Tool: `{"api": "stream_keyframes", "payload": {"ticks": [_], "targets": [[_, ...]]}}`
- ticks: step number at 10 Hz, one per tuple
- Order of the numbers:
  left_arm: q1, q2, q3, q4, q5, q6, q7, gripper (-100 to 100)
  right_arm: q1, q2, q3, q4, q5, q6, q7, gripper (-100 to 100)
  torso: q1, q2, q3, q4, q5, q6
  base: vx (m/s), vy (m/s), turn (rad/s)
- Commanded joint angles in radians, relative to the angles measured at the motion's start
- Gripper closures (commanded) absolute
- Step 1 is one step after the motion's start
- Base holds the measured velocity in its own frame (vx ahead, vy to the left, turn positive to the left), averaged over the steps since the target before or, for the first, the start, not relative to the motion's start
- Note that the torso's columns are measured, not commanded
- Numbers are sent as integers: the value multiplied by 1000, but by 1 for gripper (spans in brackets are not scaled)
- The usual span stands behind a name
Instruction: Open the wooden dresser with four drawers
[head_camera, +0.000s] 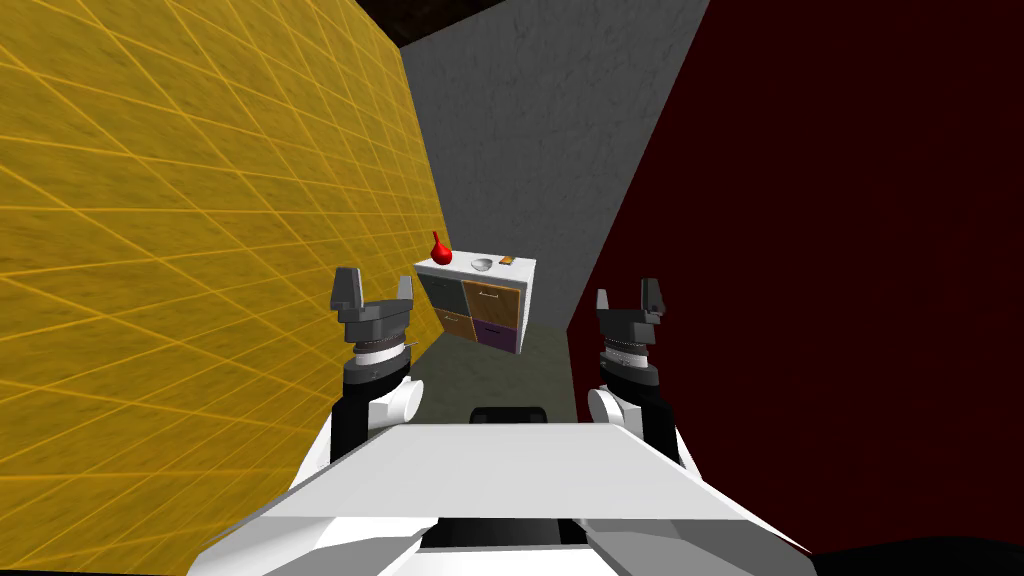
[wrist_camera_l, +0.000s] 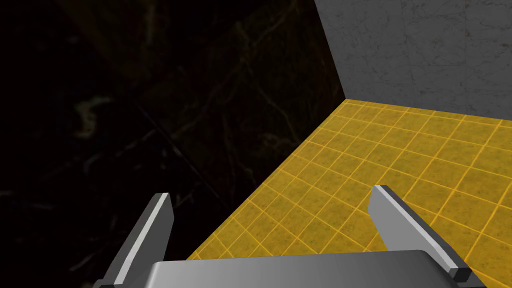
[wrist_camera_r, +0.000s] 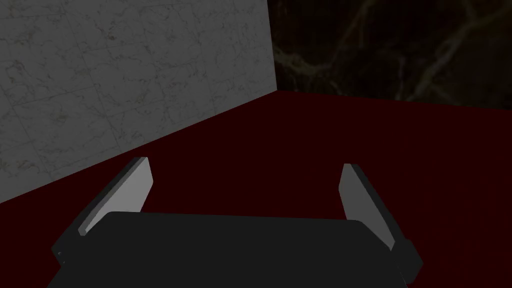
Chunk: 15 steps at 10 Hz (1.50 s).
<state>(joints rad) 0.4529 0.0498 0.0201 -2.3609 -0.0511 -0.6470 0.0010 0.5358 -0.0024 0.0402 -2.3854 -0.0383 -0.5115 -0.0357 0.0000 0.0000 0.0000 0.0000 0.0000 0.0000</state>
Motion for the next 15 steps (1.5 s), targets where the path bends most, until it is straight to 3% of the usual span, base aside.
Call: {"api": "stream_keyframes", "payload": {"ticks": [1,9,10,12,15], "targets": [[0,0,0,0,0,0,0,0,0,0,0,0,0,0,0,0,0,41,-82,41,0,0,0,0,0],[0,0,0,0,0,0,0,0,0,0,0,0,0,0,0,0,0,618,-1234,617,0,0,0,0,0],[-7,36,-1,36,-7,-17,-14,-100,0,0,0,0,0,0,0,0,0,691,-1382,691,0,0,55,-4,-16],[-14,50,-2,72,-14,-34,-27,-100,0,0,0,0,0,0,0,0,0,731,-1473,733,0,0,87,-2,-15],[-27,64,-4,141,-27,-66,-52,-100,0,0,0,0,0,0,0,0,-1,737,-1476,738,0,0,102,-6,-15]]}}
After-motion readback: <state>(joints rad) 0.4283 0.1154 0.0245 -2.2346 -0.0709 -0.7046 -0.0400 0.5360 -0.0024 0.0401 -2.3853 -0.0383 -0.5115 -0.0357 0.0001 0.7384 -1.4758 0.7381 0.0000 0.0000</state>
